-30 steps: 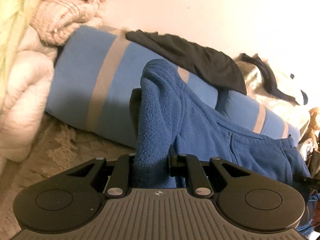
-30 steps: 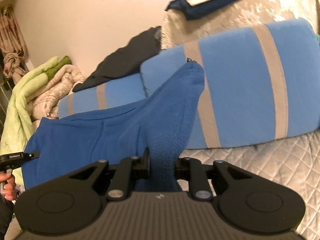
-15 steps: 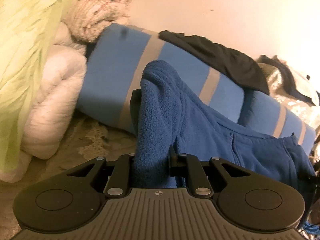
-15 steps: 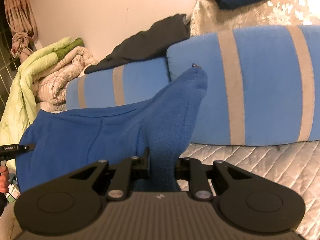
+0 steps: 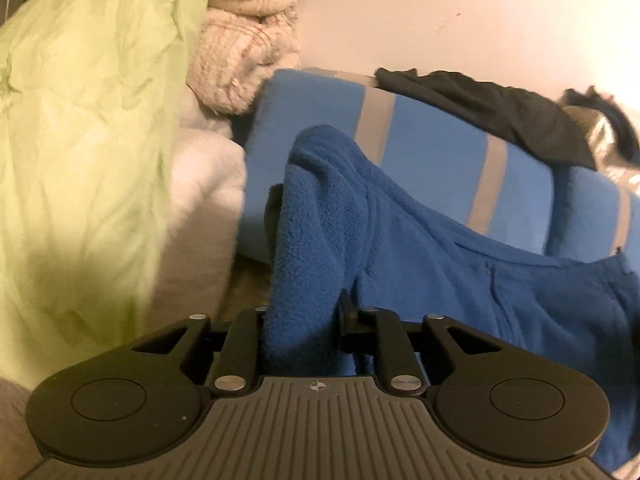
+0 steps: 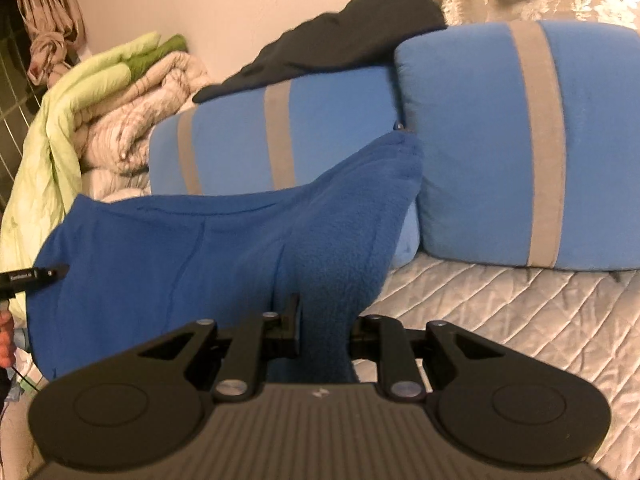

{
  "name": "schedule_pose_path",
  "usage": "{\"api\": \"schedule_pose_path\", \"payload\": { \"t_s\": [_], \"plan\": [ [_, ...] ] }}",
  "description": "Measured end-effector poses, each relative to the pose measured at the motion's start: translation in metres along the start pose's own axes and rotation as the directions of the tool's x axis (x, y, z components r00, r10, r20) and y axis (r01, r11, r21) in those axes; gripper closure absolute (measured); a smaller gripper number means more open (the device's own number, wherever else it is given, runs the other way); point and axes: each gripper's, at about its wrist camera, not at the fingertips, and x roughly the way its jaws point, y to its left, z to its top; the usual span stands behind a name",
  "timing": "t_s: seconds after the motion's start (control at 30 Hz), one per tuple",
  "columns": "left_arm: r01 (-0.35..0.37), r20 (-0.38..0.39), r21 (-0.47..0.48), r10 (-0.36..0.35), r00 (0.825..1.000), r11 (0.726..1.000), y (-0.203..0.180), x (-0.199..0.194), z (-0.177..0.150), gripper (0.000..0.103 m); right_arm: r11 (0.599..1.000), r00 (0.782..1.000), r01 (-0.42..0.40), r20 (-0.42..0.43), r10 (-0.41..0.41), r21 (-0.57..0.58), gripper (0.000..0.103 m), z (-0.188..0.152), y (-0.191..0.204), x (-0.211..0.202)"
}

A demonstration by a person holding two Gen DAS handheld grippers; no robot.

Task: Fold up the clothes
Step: 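Lift the fleece edge with both grippers and fold it over the body, then lower the folded edge onto the fleece and open both grippers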

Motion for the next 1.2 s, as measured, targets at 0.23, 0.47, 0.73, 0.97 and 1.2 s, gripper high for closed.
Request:
{"api": "schedule_pose_path", "payload": {
  "t_s": [0.23,0.47,0.73,0.97,1.2],
  "plan": [
    [-0.35,0.073,0.242,0.342,0.937,0.905,-0.019,0.054,-0.035,0.034,0.954,0.956,0.284,-0.044,-0.289,-0.096,0.001,-0.024,0.015,0.055],
    [-0.181,-0.002,0.08,0.182,0.983,0.98,0.009,0.055,-0.05,0.03,0.942,0.956,0.287,-0.011,-0.293,-0.172,0.0,-0.044,0.003,0.042],
    [-0.078,-0.035,0.033,0.079,0.996,0.996,0.015,0.069,-0.076,0.029,0.918,0.94,0.336,0.019,-0.34,-0.208,0.0,-0.086,-0.019,0.035],
    [-0.018,-0.028,0.046,0.02,0.999,0.999,0.005,0.092,-0.089,0.028,0.913,0.926,0.374,0.005,-0.378,-0.163,0.0,-0.129,-0.048,0.039],
    [0.061,-0.045,0.069,-0.058,0.997,0.996,-0.005,0.127,-0.094,0.021,0.929,0.931,0.362,0.077,-0.356,-0.078,0.0,-0.157,-0.071,0.033]
  ]
}}
